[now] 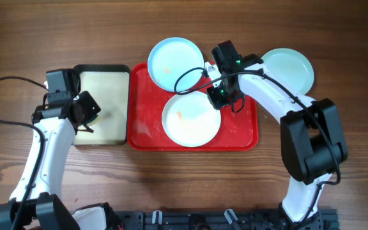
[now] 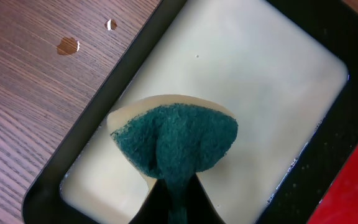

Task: Clean dirty plates on tray and stack at the side
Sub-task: 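Move the right gripper to the white plate and grip its rim, then move the sponge with the left gripper onto the white plate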

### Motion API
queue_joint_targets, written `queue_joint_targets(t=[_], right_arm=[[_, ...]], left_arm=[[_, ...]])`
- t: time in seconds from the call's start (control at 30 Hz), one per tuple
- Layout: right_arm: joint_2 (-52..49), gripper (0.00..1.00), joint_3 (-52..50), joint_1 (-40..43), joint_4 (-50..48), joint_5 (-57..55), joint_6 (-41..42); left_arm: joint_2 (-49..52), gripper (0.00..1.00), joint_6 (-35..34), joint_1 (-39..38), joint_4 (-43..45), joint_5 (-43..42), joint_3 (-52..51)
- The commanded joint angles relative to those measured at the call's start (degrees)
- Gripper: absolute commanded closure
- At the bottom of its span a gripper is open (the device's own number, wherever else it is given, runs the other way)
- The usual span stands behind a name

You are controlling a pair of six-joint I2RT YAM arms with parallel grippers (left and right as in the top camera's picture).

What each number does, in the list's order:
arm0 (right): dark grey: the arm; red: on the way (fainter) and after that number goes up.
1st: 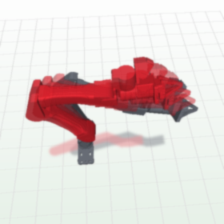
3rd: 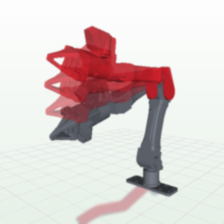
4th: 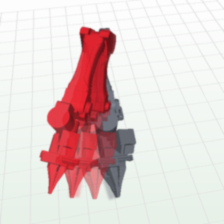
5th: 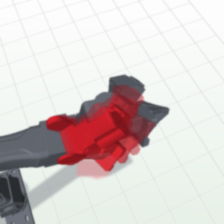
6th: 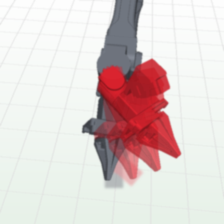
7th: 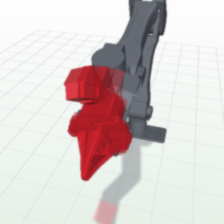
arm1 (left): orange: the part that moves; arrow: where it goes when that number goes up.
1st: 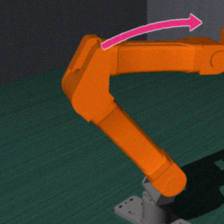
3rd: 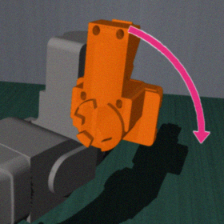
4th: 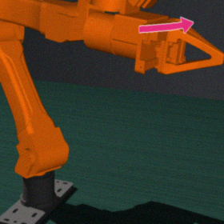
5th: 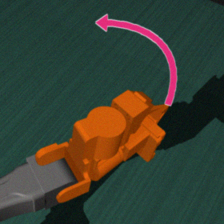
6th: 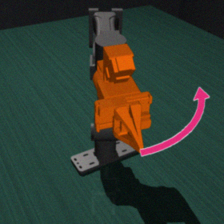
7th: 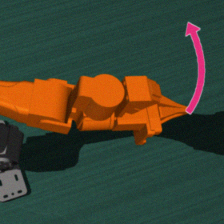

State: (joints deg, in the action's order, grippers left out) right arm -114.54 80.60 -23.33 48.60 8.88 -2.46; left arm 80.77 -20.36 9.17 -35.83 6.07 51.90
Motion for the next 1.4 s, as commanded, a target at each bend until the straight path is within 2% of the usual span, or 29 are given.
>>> queue_joint_targets(t=[0.0, 0.37, 0.53, 0.77, 0.87, 0.97, 1.17, 1.23, 1.37], right_arm=[[-1.3, 0.83, -0.5, -0.1, -0.1, -0.3, 1.2], [-3.6, 0.84, -0.5, -0.1, -1.0, -0.3, 2.6], [-3.8, 0.96, -0.5, -0.1, -1.6, -0.3, 3.0], [-3.7, 0.96, -0.4, -0.1, -0.4, 4.9, 16.0], [-3.7, 0.96, -0.4, -0.1, 1.6, 5.8, 19.4], [-3.7, 0.96, -0.4, -0.1, 1.8, 5.8, 19.4], [-3.7, 0.94, -0.4, -0.1, 1.5, 5.7, 18.5], [-3.7, 0.90, -0.4, -0.1, 1.1, 5.7, 15.3], [-3.7, 0.90, -0.4, -0.1, 0.4, 5.7, 14.4]], left_arm=[[-1.1, 0.96, 0.7, 0.3, 0.2, -0.5, -0.3], [-1.1, 0.96, 0.7, 0.3, 0.2, -0.5, -0.3], [-1.1, 0.96, 0.7, 0.3, 0.2, -0.5, -0.3], [-1.1, 0.96, 1.0, 0.3, 0.3, -0.8, -0.3], [-1.2, 0.96, 7.5, 0.3, 0.8, -7.0, -0.3], [-1.2, 0.96, 12.3, 0.3, 1.4, -12.3, -0.3], [-1.2, 0.96, 13.2, 0.2, 2.0, -13.7, -0.3], [-1.2, 0.96, 14.5, -0.5, 2.0, -15.0, -0.2], [-1.2, 0.96, 20.4, -2.4, 2.0, -14.4, -0.2]])
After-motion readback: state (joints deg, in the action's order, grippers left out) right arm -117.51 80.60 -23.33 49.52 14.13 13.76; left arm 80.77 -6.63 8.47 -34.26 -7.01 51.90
